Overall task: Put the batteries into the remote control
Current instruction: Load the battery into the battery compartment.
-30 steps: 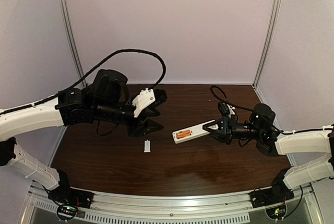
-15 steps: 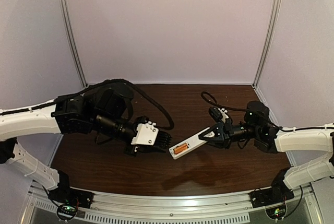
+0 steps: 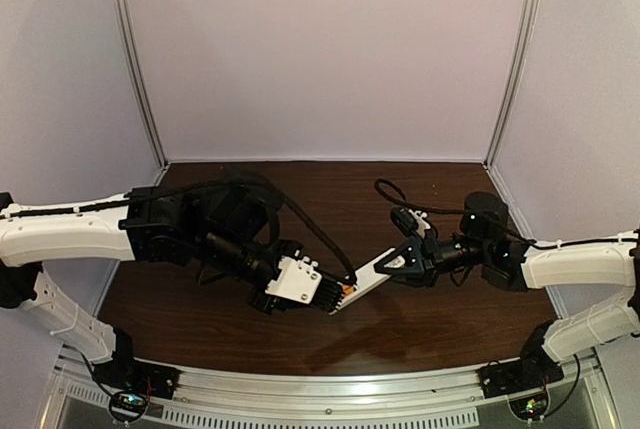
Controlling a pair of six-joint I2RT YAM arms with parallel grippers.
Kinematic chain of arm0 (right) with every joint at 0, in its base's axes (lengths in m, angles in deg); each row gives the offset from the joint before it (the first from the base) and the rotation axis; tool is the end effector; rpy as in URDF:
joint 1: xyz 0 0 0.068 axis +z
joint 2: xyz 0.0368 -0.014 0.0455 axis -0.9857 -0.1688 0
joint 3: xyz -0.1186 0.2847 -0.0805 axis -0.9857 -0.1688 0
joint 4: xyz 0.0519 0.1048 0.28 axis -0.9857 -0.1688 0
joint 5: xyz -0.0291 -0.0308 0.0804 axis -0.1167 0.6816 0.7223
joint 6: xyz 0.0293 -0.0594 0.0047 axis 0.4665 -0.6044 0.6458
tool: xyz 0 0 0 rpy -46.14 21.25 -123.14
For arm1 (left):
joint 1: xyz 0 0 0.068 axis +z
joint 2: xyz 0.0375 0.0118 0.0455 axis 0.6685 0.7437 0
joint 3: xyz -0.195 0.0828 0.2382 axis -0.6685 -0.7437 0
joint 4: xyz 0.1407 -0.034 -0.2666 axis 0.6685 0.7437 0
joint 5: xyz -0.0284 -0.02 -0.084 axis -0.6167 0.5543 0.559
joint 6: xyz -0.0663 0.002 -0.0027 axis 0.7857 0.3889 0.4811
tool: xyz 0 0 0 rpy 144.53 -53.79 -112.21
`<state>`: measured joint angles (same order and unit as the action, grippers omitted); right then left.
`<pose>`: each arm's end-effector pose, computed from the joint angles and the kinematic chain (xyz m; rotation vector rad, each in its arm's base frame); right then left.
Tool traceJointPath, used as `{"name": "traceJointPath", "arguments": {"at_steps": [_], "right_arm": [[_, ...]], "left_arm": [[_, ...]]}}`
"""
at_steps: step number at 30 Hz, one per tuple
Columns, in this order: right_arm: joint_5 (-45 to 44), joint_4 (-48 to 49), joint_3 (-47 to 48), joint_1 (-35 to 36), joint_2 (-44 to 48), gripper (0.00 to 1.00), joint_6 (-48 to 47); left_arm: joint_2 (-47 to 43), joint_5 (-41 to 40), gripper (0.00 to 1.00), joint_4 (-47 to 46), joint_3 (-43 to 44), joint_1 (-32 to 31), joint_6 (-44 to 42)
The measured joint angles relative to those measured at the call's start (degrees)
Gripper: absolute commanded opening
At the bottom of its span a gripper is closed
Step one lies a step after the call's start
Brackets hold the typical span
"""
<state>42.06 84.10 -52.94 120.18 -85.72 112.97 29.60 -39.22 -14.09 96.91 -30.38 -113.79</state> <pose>0.1765 0.2087 0.2411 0.4650 -2.2387 -2.0988 0.0931 -0.3381 0.3499 2.0344 1.1870 -0.5881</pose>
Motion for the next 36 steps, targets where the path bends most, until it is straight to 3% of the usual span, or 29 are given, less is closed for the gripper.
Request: {"name": "traceJointPath", "arguments": {"at_steps": [36], "right_arm": [[0.02,3.54,0.87,3.37,-1.97,0.0,1.81]], "left_arm": [[1.2,-1.03,0.11,0.94,0.04,-0.35,-2.25]]}}
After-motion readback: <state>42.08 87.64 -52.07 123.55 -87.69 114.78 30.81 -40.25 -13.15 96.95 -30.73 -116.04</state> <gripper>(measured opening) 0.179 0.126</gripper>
